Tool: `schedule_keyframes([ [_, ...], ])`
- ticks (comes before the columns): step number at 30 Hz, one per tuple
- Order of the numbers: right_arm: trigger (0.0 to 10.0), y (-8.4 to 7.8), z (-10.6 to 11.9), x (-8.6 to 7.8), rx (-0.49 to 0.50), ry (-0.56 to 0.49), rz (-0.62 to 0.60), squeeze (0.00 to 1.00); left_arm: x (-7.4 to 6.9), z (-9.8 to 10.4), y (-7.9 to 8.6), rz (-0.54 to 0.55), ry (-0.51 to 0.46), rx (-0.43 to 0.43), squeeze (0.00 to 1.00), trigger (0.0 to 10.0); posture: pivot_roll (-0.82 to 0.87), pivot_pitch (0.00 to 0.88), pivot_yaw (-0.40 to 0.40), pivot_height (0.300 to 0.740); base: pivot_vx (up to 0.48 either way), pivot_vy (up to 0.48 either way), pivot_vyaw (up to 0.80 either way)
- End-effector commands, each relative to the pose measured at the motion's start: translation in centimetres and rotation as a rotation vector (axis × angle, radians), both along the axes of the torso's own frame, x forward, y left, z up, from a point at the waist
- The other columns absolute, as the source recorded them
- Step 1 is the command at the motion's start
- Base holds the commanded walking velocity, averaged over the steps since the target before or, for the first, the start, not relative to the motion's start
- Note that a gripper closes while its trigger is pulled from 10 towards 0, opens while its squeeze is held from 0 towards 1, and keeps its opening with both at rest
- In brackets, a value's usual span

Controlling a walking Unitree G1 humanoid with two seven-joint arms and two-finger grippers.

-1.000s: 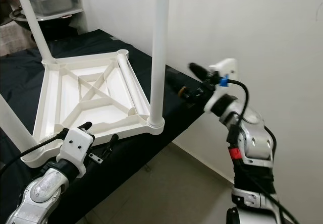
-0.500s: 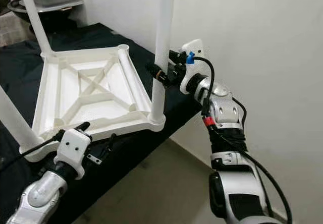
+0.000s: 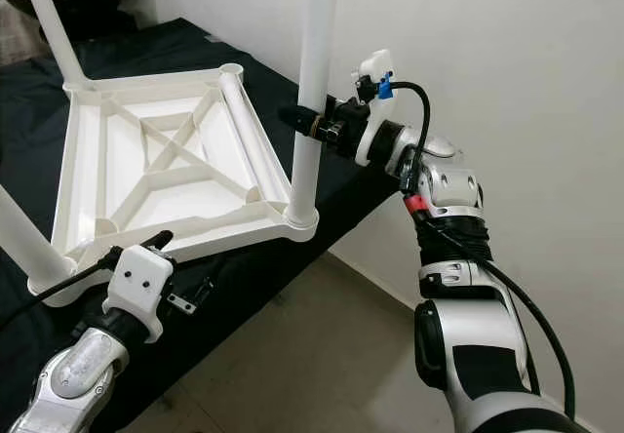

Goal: Building children table

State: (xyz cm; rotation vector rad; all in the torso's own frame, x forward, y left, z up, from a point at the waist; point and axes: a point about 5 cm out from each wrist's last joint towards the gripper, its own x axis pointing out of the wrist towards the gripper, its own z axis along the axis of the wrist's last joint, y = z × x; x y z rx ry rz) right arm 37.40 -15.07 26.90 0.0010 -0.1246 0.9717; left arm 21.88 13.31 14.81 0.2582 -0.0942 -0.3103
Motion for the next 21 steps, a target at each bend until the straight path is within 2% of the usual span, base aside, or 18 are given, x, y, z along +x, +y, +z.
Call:
schedule_keyframes([
  [1, 0.0, 1.2, -1.8, 0.0, -0.03, 0.074, -0.013, 0.0, -0.2, -0.1, -0.1, -0.002, 0.015, -0.017, 0.0, 10.0, 0.01, 0.104, -0.076, 0.74, 0.0, 0.0, 0.0],
  [2, 0.0, 1.2, -1.8, 0.0, -0.03, 0.074, -0.013, 0.0, -0.2, -0.1, -0.1, -0.002, 0.015, -0.017, 0.0, 10.0, 0.01, 0.104, -0.076, 0.74, 0.0, 0.0, 0.0],
  [3, 0.0, 1.9, -2.6, 0.0, -0.073, 0.083, -0.104, 0.0, -0.2, -0.1, -0.2, -0.001, 0.015, -0.017, 0.0, 10.0, 0.01, 0.1, -0.09, 0.74, 0.0, 0.0, 0.0],
  [4, 0.0, 1.3, -3.6, 0.4, -0.006, 0.087, -0.598, 0.0, -0.1, -0.3, -0.1, 0.001, 0.015, -0.016, 0.0, 10.0, 0.01, 0.078, -0.121, 0.74, 0.0, 0.0, 0.0],
  [5, 0.0, 1.3, -3.6, 0.4, -0.006, 0.087, -0.598, 0.0, -0.1, -0.3, -0.1, 0.001, 0.015, -0.016, 0.0, 10.0, 0.01, 0.078, -0.121, 0.74, 0.0, 0.0, 0.0],
  [6, 0.0, 0.0, -4.4, 0.0, 0.05, 0.109, -0.981, 0.0, -0.1, -0.4, -0.1, 0.002, 0.015, -0.015, 0.0, 10.0, 0.01, 0.078, -0.121, 0.74, 0.0, 0.0, 0.0],
  [7, 0.0, 2.5, -5.0, -1.0, 0.071, 0.112, -1.03, 0.0, 0.1, -0.5, 0.1, 0.012, 0.02, -0.031, 0.0, 10.0, -0.02, 0.063, -0.074, 0.74, 0.0, 0.0, 0.0],
  [8, 0.0, 2.5, -5.0, -1.0, 0.071, 0.112, -1.03, 0.0, 0.1, -0.5, 0.1, 0.012, 0.02, -0.031, 0.0, 10.0, -0.02, 0.063, -0.074, 0.74, 0.0, 0.0, 0.0],
  [9, 0.0, 5.9, -5.4, -1.4, 0.099, 0.154, -0.956, 0.0, 0.4, -0.6, 0.2, 0.023, 0.024, -0.041, 0.0, 10.0, -0.04, 0.046, -0.057, 0.74, 0.0, 0.0, 0.0],
  [10, 0.0, 5.9, -5.4, -1.4, 0.099, 0.154, -0.956, 0.0, 0.4, -0.6, 0.2, 0.023, 0.024, -0.041, 0.0, 10.0, -0.04, 0.046, -0.057, 0.74, 0.0, 0.0, 0.0],
  [11, 0.0, 8.8, -5.5, -1.7, 0.106, 0.171, -0.821, 0.0, 0.7, -0.7, 0.3, 0.027, 0.025, -0.044, 0.0, 10.0, -0.04, 0.046, -0.057, 0.74, 0.0, 0.0, 0.0],
  [12, 0.0, 10.9, -5.4, -1.7, 0.099, 0.177, -0.703, 0.0, 1.2, -0.9, 0.3, 0.017, 0.026, -0.043, 0.0, 10.0, 0.0, 0.0, -0.071, 0.74, 0.0, 0.0, 0.0],
  [13, 0.0, 10.9, -5.4, -1.7, 0.099, 0.177, -0.703, 0.0, 1.2, -0.9, 0.3, 0.017, 0.026, -0.043, 0.0, 10.0, 0.0, 0.0, -0.071, 0.74, 0.0, 0.0, 0.0],
  [15, 0.0, 12.1, -5.5, -1.5, 0.08, 0.199, -0.599, 0.0, 1.7, -1.1, 0.2, 0.001, 0.024, -0.049, 0.0, 10.0, -0.01, 0.0, -0.082, 0.74, 0.0, 0.0, 0.0],
  [16, 0.0, 12.1, -5.5, -1.5, 0.08, 0.199, -0.599, 0.0, 1.7, -1.1, 0.2, 0.001, 0.024, -0.049, 0.0, 10.0, -0.01, 0.0, -0.082, 0.74, 0.0, 0.0, 0.0],
  [17, 10.0, 12.6, -5.4, -1.5, 0.05, 0.199, -0.517, 0.0, 1.9, -1.1, 0.1, 0.003, 0.02, -0.051, 0.0, 10.0, -0.01, 0.0, -0.089, 0.74, 0.0, 0.0, 0.0],
  [18, 10.0, 12.7, -5.2, -1.7, 0.065, 0.21, -0.442, 0.0, 1.9, -1.1, 0.1, 0.014, 0.015, -0.054, 0.0, 10.0, -0.01, 0.0, -0.095, 0.74, 0.0, 0.0, 0.0],
  [21, 10.0, 12.8, -4.9, -1.9, 0.078, 0.215, -0.395, 0.0, 1.9, -1.1, 0.1, 0.022, 0.011, -0.055, 0.0, 10.0, -0.01, 0.0, -0.096, 0.74, 0.0, 0.0, 0.0],
])
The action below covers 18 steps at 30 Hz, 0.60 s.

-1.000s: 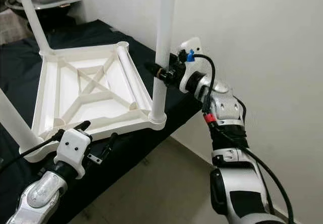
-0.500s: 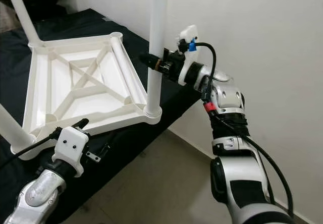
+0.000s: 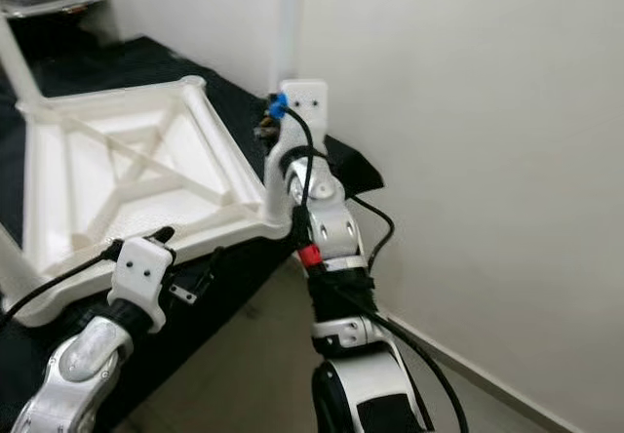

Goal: Building children table

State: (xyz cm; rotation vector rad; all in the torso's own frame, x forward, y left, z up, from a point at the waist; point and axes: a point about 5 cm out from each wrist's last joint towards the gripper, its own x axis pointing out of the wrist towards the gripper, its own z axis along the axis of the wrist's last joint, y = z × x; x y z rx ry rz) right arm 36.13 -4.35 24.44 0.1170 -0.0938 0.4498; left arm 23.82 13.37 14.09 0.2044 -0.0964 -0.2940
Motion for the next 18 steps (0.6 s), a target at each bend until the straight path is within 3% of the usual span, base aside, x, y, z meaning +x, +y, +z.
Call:
schedule_keyframes([
  [1, 10.0, 2.2, -2.3, -0.9, 0.068, 0.143, 0.218, 1.0, -0.2, -0.3, 0.0, 0.018, 0.005, -0.006, 0.0, 10.0, 0.0, 0.0, -0.1, 0.74, 0.0, 0.0, 0.0],
  [6, 10.0, 1.2, -1.3, -1.5, 0.128, 0.091, 0.393, 1.0, -0.6, -0.2, 0.0, 0.026, 0.005, -0.013, 0.0, 10.0, 0.01, 0.019, -0.102, 0.74, 0.0, 0.0, 0.0],
  [7, 10.0, 0.3, -0.8, -1.9, 0.11, 0.038, 0.493, 1.0, -0.9, -0.1, -0.1, 0.022, 0.006, -0.017, 0.0, 10.0, 0.01, 0.034, -0.102, 0.74, 0.0, 0.0, 0.0],
  [10, 10.0, -1.5, 0.1, -2.4, 0.053, -0.039, 0.598, 1.0, -1.6, 0.1, -0.4, 0.009, 0.008, -0.021, 0.0, 10.0, 0.01, 0.058, -0.099, 0.74, 0.0, 0.0, 0.0],
  [14, 10.0, -2.7, 0.5, -1.6, -0.014, -0.077, 0.602, 1.0, -1.8, 0.1, -0.5, -0.001, 0.007, -0.026, 0.0, 10.0, 0.01, 0.075, -0.097, 0.74, 0.0, 0.0, 0.0],
  [16, 10.0, -4.5, 1.6, -0.6, -0.119, -0.131, 0.694, 1.0, -2.3, 0.3, -0.7, -0.011, 0.011, -0.034, 0.0, 10.0, 0.03, 0.107, -0.097, 0.74, 0.0, 0.0, 0.0],
  [18, 10.0, -5.1, 2.4, -0.3, -0.157, -0.162, 0.73, 1.0, -2.4, 0.3, -0.7, -0.013, 0.013, -0.037, 0.0, 10.0, 0.03, 0.112, -0.099, 0.74, 0.0, 0.0, 0.0],
])
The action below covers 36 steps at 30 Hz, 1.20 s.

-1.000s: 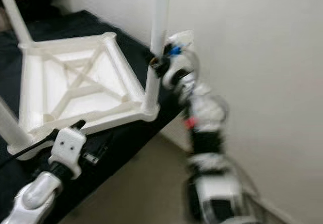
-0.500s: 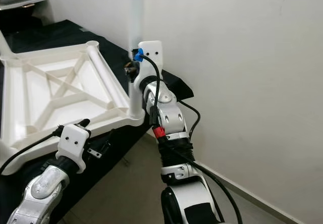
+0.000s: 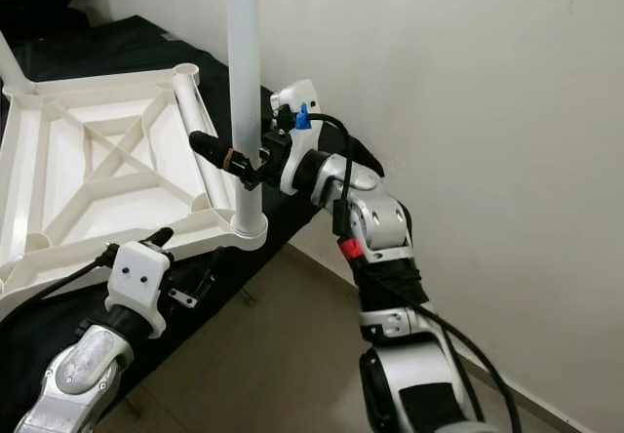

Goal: Building children table

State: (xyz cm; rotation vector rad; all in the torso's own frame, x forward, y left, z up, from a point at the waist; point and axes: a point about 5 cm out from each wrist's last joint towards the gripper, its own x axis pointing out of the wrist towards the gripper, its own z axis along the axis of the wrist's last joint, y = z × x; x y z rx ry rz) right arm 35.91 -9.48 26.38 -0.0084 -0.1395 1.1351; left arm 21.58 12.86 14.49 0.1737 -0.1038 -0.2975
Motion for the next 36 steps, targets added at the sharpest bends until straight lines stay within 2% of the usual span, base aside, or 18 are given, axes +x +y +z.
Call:
schedule_keyframes([
  [1, 10.0, 0.0, 0.5, 0.0, -0.015, -0.048, 0.056, 1.0, -0.2, -0.1, -0.2, -0.008, 0.015, -0.005, 0.0, 10.0, 0.03, 0.112, -0.099, 0.74, 0.0, 0.0, 0.0],
  [2, 10.0, -0.5, 1.0, 0.1, -0.033, -0.058, 0.103, 1.0, -0.4, 0.0, -0.3, -0.009, 0.016, -0.007, 0.0, 10.0, 0.04, 0.119, -0.102, 0.74, 0.0, 0.0, 0.0],
  [3, 10.0, -0.7, 1.7, 0.3, -0.054, -0.078, 0.13, 0.35, -0.5, 0.0, -0.3, -0.009, 0.017, -0.007, 0.0, 10.0, 0.04, 0.126, -0.103, 0.74, 0.0, 0.0, 0.0],
  [4, 10.0, -0.7, 1.7, 0.3, -0.054, -0.078, 0.13, 0.35, -0.5, 0.0, -0.3, -0.009, 0.017, -0.007, 0.0, 10.0, 0.04, 0.126, -0.103, 0.74, 0.0, 0.0, 0.0],
  [5, 10.0, -1.0, 2.1, 0.3, -0.068, -0.084, 0.166, 0.0, -0.6, 0.0, -0.3, -0.008, 0.019, -0.006, 0.0, 10.0, 0.04, 0.126, -0.103, 0.74, 0.0, 0.0, 0.0],
  [10, 10.0, -1.5, 3.5, 0.3, -0.117, -0.116, 0.259, 0.0, -0.8, 0.1, -0.3, -0.006, 0.022, -0.005, 0.0, 10.0, 0.06, 0.135, -0.108, 0.74, 0.0, 0.0, 0.0],
  [11, 2.7, -1.7, 4.1, 0.5, -0.111, -0.123, 0.275, 0.0, -0.8, 0.1, -0.3, -0.005, 0.023, -0.004, 0.0, 10.0, 0.06, 0.135, -0.108, 0.74, 0.0, 0.0, 0.0],
  [12, 0.0, -2.0, 4.7, 0.7, -0.107, -0.132, 0.307, 0.0, -0.9, 0.2, -0.3, -0.003, 0.024, -0.003, 0.0, 10.0, 0.06, 0.136, -0.111, 0.74, 0.0, 0.0, 0.0],
  [22, 0.0, -2.6, 4.9, 0.8, -0.12, -0.145, 0.347, 0.0, -0.9, 0.2, -0.1, -0.001, 0.029, -0.002, 0.0, 10.0, 0.05, 0.136, -0.103, 0.74, 0.0, 0.0, 0.0],
  [29, 0.0, -3.3, 3.9, 0.8, -0.15, -0.141, 0.276, 0.0, -0.8, 0.2, -0.1, -0.002, 0.031, -0.005, 0.0, 10.0, 0.04, 0.131, -0.107, 0.74, 0.0, 0.0, 0.0],
  [30, 0.0, -3.3, 3.2, 0.6, -0.136, -0.111, 0.195, 0.0, -0.7, 0.2, -0.1, -0.001, 0.031, -0.007, 0.0, 10.0, 0.03, 0.121, -0.121, 0.74, 0.0, 0.0, 0.0],
  [31, 0.0, -1.5, 1.9, 1.3, 0.051, -0.059, -0.194, 0.0, -0.6, -0.1, 0.0, 0.002, 0.032, -0.006, 0.0, 10.0, 0.05, 0.09, -0.19, 0.74, 0.0, 0.0, 0.0],
  [32, 0.0, -1.4, 0.8, 1.3, 0.187, 0.019, -0.503, 0.0, -0.6, -0.3, 0.1, 0.004, 0.033, -0.004, 0.0, 10.0, 0.05, 0.09, -0.19, 0.74, 0.0, 0.0, 0.0],
  [33, 0.0, -1.4, 0.8, 1.3, 0.187, 0.019, -0.503, 0.0, -0.6, -0.3, 0.1, 0.004, 0.033, -0.004, 0.0, 10.0, 0.05, 0.09, -0.19, 0.74, 0.0, 0.0, 0.0],
  [34, 0.0, 0.9, -4.3, -0.8, 0.205, 0.246, -0.669, 0.0, -0.1, -0.3, 0.3, 0.011, 0.033, -0.002, 0.0, 10.0, 0.04, 0.077, -0.162, 0.74, 0.0, 0.0, 0.0],
  [35, 0.0, 0.9, -4.3, -0.8, 0.205, 0.246, -0.669, 0.0, -0.1, -0.3, 0.3, 0.011, 0.033, -0.002, 0.0, 10.0, 0.04, 0.077, -0.162, 0.74, 0.0, 0.0, 0.0],
  [36, 0.0, 2.9, -7.4, -3.0, 0.163, 0.357, -0.705, 0.0, 0.5, -0.4, 0.4, 0.016, 0.025, 0.014, 0.0, 10.0, 0.05, 0.046, -0.154, 0.74, 0.0, 0.0, 0.0],
])
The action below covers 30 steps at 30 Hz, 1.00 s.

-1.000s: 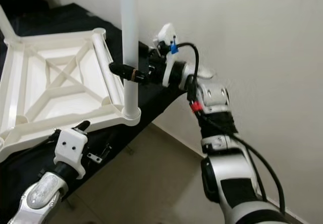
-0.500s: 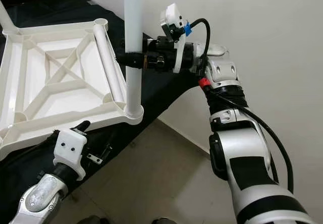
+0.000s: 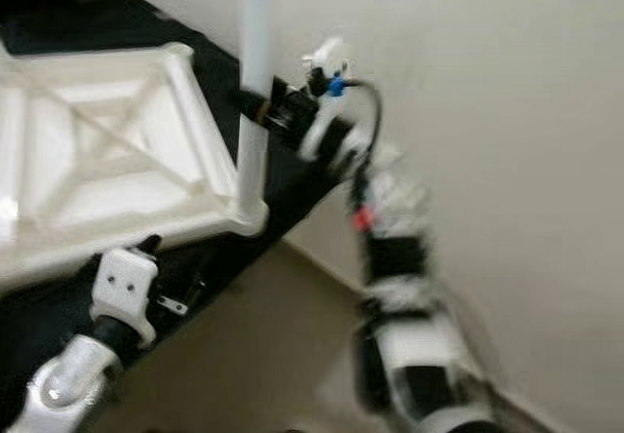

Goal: Building children table

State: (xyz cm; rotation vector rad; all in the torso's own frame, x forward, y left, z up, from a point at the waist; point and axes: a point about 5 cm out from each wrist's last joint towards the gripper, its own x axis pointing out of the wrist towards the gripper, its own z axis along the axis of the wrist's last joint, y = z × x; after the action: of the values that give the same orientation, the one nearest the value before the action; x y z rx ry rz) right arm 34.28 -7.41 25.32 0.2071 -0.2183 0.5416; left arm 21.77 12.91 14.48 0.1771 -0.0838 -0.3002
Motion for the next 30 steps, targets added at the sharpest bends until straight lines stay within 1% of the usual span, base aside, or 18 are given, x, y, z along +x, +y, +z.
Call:
schedule_keyframes([
  [1, 0.0, 0.9, -6.3, -1.4, -0.01, 0.324, -0.096, 0.0, 0.3, -0.4, 0.3, 0.017, 0.006, 0.008, 0.0, 10.0, 0.05, 0.046, -0.154, 0.74, 0.0, 0.0, 0.0],
  [2, 0.0, 2.4, -7.4, -2.3, -0.06, 0.343, -0.049, 0.0, 0.8, -0.5, 0.4, 0.023, -0.001, 0.019, 0.0, 10.0, 0.04, 0.019, -0.147, 0.74, 0.0, 0.0, 0.0],
  [3, 0.0, 3.2, -7.3, -2.1, -0.11, 0.318, -0.004, 0.0, 1.4, -0.6, 0.5, 0.029, -0.004, 0.018, 0.0, 10.0, 0.02, 0.0, -0.139, 0.74, 0.0, 0.0, 0.0],
  [4, 0.0, 3.2, -7.3, -2.1, -0.11, 0.318, -0.004, 0.0, 1.4, -0.6, 0.5, 0.029, -0.004, 0.018, 0.0, 10.0, 0.02, 0.0, -0.139, 0.74, 0.0, 0.0, 0.0],
  [6, 0.0, 3.2, -6.1, -0.6, -0.157, 0.243, 0.018, 0.0, 2.2, -0.9, 0.6, 0.031, -0.003, 0.014, 0.0, 10.0, 0.02, 0.0, -0.138, 0.74, 0.0, 0.0, 0.0],
  [10, 0.0, 3.1, -5.7, -0.1, -0.159, 0.223, 0.021, 0.0, 2.5, -0.9, 0.6, 0.029, -0.001, 0.014, 0.0, 10.0, 0.02, 0.0, -0.138, 0.74, 0.0, 0.0, 0.0],
  [11, 1.7, 3.3, -5.2, 0.3, -0.182, 0.203, 0.037, 0.0, 2.8, -1.0, 0.6, 0.027, -0.002, 0.023, 0.0, 10.0, 0.03, 0.0, -0.138, 0.74, 0.0, 0.0, 0.0],
  [12, 10.0, 3.4, -4.8, 0.6, -0.238, 0.186, 0.057, 0.0, 2.9, -1.0, 0.6, 0.03, -0.005, 0.03, 0.0, 10.0, 0.03, 0.0, -0.137, 0.74, 0.0, 0.0, 0.0],
  [13, 10.0, 3.5, -4.2, 0.8, -0.262, 0.151, 0.1, 0.0, 2.8, -1.0, 0.6, 0.034, -0.007, 0.032, 0.0, 10.0, 0.02, 0.0, -0.137, 0.74, 0.0, 0.0, 0.0],
  [16, 10.0, 3.5, -3.7, 0.5, -0.268, 0.144, 0.086, 0.0, 2.8, -1.0, 0.5, 0.036, -0.01, 0.031, 0.0, 10.0, 0.02, 0.0, -0.136, 0.74, 0.0, 0.0, 0.0],
  [17, 10.0, 3.1, -3.3, 0.4, -0.264, 0.119, 0.098, 1.0, 2.6, -0.9, 0.5, 0.035, -0.01, 0.026, 0.0, 10.0, 0.02, 0.0, -0.132, 0.74, 0.0, 0.0, 0.0],
  [20, 10.0, 2.0, -2.5, 0.3, -0.284, 0.071, 0.153, 1.0, 2.2, -0.9, 0.3, 0.029, -0.012, 0.014, 0.0, 10.0, 0.02, 0.0, -0.131, 0.74, 0.0, 0.0, 0.0],
  [22, 10.0, 0.3, -1.4, 1.1, -0.293, 0.008, 0.224, 1.0, 1.6, -0.7, 0.1, 0.017, -0.012, 0.004, 0.0, 10.0, 0.02, 0.03, -0.128, 0.74, 0.0, 0.0, 0.0],
  [24, 10.0, -0.4, -1.0, 1.4, -0.308, -0.019, 0.244, 1.0, 1.5, -0.7, 0.0, 0.013, -0.012, 0.001, 0.0, 10.0, 0.02, 0.03, -0.128, 0.74, 0.0, 0.0, 0.0],
  [25, 10.0, -1.4, -0.4, 1.9, -0.317, -0.047, 0.32, 1.0, 1.1, -0.6, -0.2, 0.005, -0.011, -0.003, 0.0, 10.0, 0.02, 0.054, -0.128, 0.74, 0.0, 0.0, 0.0],
  [26, 10.0, -1.4, -0.4, 1.9, -0.317, -0.047, 0.32, 1.0, 1.1, -0.6, -0.2, 0.005, -0.011, -0.003, 0.0, 10.0, 0.02, 0.054, -0.128, 0.74, 0.0, 0.0, 0.0],
  [27, 10.0, -2.2, 0.1, 2.1, -0.339, -0.062, 0.428, 1.0, 0.8, -0.6, -0.3, -0.002, -0.008, -0.006, 0.0, 10.0, 0.02, 0.075, -0.131, 0.74, 0.0, 0.0, 0.0],
  [30, 10.0, -3.5, 0.7, 2.3, -0.395, -0.085, 0.567, 1.0, 0.2, -0.4, -0.6, -0.013, -0.005, -0.008, 0.0, 10.0, 0.03, 0.095, -0.134, 0.74, 0.0, 0.0, 0.0],
])
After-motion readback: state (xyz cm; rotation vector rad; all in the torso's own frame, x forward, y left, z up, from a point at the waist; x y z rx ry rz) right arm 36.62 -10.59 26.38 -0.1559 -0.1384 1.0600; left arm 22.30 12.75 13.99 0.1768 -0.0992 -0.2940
